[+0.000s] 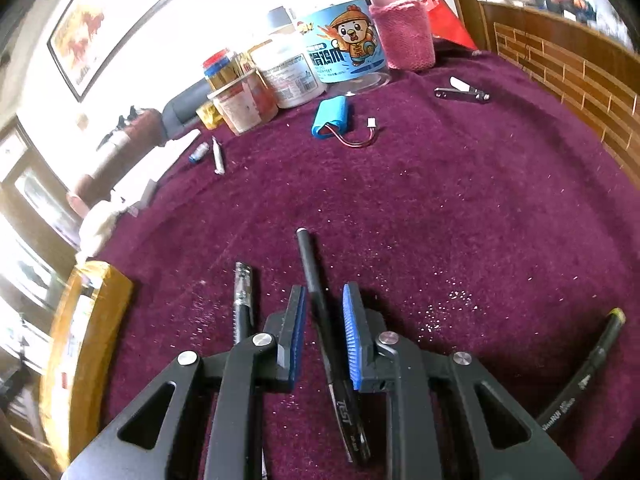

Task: Organize rigid objects
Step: 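Carry clear pen to box with left gripper while right gripper carries black pen there, then release clear pen in box with left gripper while right gripper lowers black pen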

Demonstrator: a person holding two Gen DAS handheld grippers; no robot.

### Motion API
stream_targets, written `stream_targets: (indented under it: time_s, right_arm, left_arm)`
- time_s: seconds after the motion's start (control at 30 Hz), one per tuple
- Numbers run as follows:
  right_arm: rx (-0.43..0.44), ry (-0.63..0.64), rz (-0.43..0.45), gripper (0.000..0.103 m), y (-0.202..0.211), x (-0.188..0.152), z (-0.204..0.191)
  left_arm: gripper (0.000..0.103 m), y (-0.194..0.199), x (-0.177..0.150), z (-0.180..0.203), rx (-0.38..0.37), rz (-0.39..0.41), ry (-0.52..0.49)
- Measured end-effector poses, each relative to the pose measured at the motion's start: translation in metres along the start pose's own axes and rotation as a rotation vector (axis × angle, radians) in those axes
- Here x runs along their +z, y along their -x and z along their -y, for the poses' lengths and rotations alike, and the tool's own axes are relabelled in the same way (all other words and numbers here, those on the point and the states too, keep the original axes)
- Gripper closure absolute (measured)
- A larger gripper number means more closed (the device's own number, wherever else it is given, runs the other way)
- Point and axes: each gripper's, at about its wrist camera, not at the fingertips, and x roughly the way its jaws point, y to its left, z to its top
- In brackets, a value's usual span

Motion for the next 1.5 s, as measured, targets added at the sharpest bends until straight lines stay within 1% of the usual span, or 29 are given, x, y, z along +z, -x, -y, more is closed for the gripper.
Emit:
stream_targets:
  time_s: [0.1,0.17,0.2,0.3,0.37,0.4,0.43,0.47,0.53,0.6,0.73,0.8,1.0,1.07,1.13,1.2,1.23,1.27,1.3,1.33,1.4,1.47,1.5]
  right_arm:
    - [-0.135,0.124,-0.017,0.089,-0.004,-0.002,-0.023]
    - [-0.207,0.175,-0.027,0.095,-0.006,-0.002,-0.033]
    - [-0.209,0.172,-0.034,0.096,-0.006,-0.001,-0.033]
    - [-0.139,0.074,-0.062,0.096,0.0,0.001,-0.022]
    - [-0.051,-0.003,-0.065,0.096,0.009,-0.002,-0.014]
    - [0.008,-0.038,-0.064,0.096,0.016,-0.004,-0.013]
    - [0.037,-0.051,-0.064,0.096,0.019,-0.005,-0.014]
    - [0.086,-0.064,-0.062,0.096,0.026,-0.008,-0.019]
    - [0.168,-0.069,-0.062,0.096,0.036,-0.01,-0.031]
    - [0.255,-0.061,-0.07,0.096,0.045,-0.013,-0.051]
    - [0.367,-0.017,-0.103,0.096,0.05,-0.023,-0.097]
    - [0.418,0.016,-0.131,0.096,0.048,-0.031,-0.127]
    - [0.523,0.074,-0.235,0.096,0.031,-0.056,-0.201]
    - [0.542,0.102,-0.272,0.095,0.022,-0.065,-0.228]
    - [0.551,0.109,-0.308,0.095,0.011,-0.071,-0.248]
    - [0.566,0.108,-0.354,0.095,-0.001,-0.078,-0.268]
    - [0.571,0.106,-0.373,0.095,-0.007,-0.08,-0.277]
    - [0.576,0.105,-0.397,0.095,-0.014,-0.083,-0.289]
    - [0.578,0.107,-0.413,0.095,-0.019,-0.086,-0.297]
    - [0.576,0.109,-0.427,0.095,-0.025,-0.089,-0.305]
    - [0.57,0.11,-0.456,0.095,-0.034,-0.098,-0.321]
    - [0.578,0.093,-0.487,0.095,-0.044,-0.104,-0.335]
    - [0.578,0.086,-0.499,0.095,-0.049,-0.106,-0.341]
  left_arm:
    - [0.095,0.033,-0.005,-0.04,0.048,0.058,0.068]
    - [0.095,0.05,-0.01,-0.065,0.074,0.09,0.114]
    - [0.095,0.057,-0.013,-0.076,0.087,0.102,0.134]
    - [0.095,0.068,-0.025,-0.107,0.119,0.117,0.19]
    - [0.095,0.067,-0.028,-0.121,0.134,0.109,0.21]
    - [0.095,0.065,-0.03,-0.129,0.142,0.101,0.224]
    - [0.095,0.061,-0.032,-0.137,0.146,0.091,0.24]
    - [0.095,0.06,-0.033,-0.141,0.148,0.085,0.249]
    - [0.095,0.054,-0.036,-0.151,0.158,0.069,0.273]
    - [0.095,0.046,-0.037,-0.159,0.177,0.047,0.286]
    - [0.095,0.023,-0.035,-0.171,0.217,-0.02,0.288]
    - [0.095,0.016,-0.033,-0.174,0.227,-0.04,0.28]
    - [0.095,0.004,-0.027,-0.166,0.321,-0.085,0.199]
    - [0.095,0.003,-0.027,-0.165,0.33,-0.091,0.187]
    - [0.091,0.005,-0.027,-0.166,0.321,-0.086,0.187]
    - [0.086,0.015,-0.028,-0.166,0.298,-0.062,0.2]
    - [0.075,0.022,-0.028,-0.167,0.293,-0.045,0.21]
    - [0.069,0.027,-0.028,-0.168,0.288,-0.032,0.222]
    - [0.061,0.035,-0.029,-0.17,0.273,-0.008,0.245]
    - [0.06,0.046,-0.03,-0.173,0.249,0.021,0.268]
    - [0.06,0.062,-0.031,-0.177,0.231,0.064,0.29]
    - [0.058,0.079,-0.035,-0.182,0.223,0.103,0.317]
    - [0.055,0.087,-0.037,-0.185,0.218,0.119,0.335]
